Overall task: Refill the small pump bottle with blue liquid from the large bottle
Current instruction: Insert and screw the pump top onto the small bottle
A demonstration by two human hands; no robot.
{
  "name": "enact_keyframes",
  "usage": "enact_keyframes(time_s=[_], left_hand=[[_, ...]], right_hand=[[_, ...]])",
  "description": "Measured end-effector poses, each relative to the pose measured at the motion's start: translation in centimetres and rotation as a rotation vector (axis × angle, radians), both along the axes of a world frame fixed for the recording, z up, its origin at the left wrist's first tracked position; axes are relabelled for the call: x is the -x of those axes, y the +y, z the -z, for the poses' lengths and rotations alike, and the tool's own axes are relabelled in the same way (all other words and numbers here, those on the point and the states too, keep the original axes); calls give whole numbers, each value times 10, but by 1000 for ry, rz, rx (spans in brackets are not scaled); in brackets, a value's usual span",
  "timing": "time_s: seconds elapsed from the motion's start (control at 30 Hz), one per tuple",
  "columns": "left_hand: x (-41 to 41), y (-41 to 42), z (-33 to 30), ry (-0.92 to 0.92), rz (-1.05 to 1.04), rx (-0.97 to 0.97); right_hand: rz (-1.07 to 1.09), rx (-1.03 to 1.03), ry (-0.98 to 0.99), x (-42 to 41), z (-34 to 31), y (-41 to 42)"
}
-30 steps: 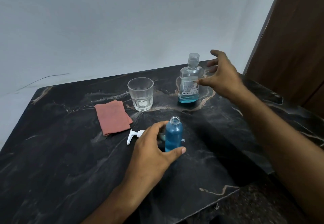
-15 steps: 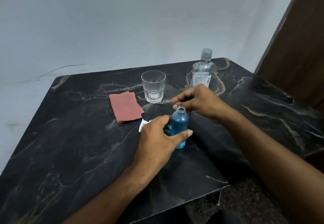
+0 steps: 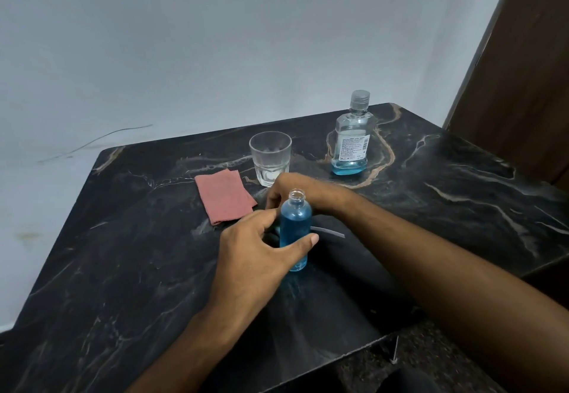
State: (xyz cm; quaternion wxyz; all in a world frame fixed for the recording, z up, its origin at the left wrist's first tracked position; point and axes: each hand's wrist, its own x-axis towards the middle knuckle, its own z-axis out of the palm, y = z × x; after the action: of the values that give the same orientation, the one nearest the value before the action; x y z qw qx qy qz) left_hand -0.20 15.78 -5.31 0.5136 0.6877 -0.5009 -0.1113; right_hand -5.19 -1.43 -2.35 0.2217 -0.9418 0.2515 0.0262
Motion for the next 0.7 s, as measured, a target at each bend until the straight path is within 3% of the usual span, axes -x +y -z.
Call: enact_keyframes(time_s=[0.13,0.33,0.47,0.7], left_hand=[[-4,-4,0,8,23,-10],[-8,-16,3,87,86,-35],[-4,-26,4,82,110,-51],[4,-35,9,52,124,-54]], right_hand=[[126,-55,-172,10,-2,-3],[409,-354,-634,47,-20,-20],[562,-412,-973,74,-41,-32],[607,-637,-1423,105,-74,-29]])
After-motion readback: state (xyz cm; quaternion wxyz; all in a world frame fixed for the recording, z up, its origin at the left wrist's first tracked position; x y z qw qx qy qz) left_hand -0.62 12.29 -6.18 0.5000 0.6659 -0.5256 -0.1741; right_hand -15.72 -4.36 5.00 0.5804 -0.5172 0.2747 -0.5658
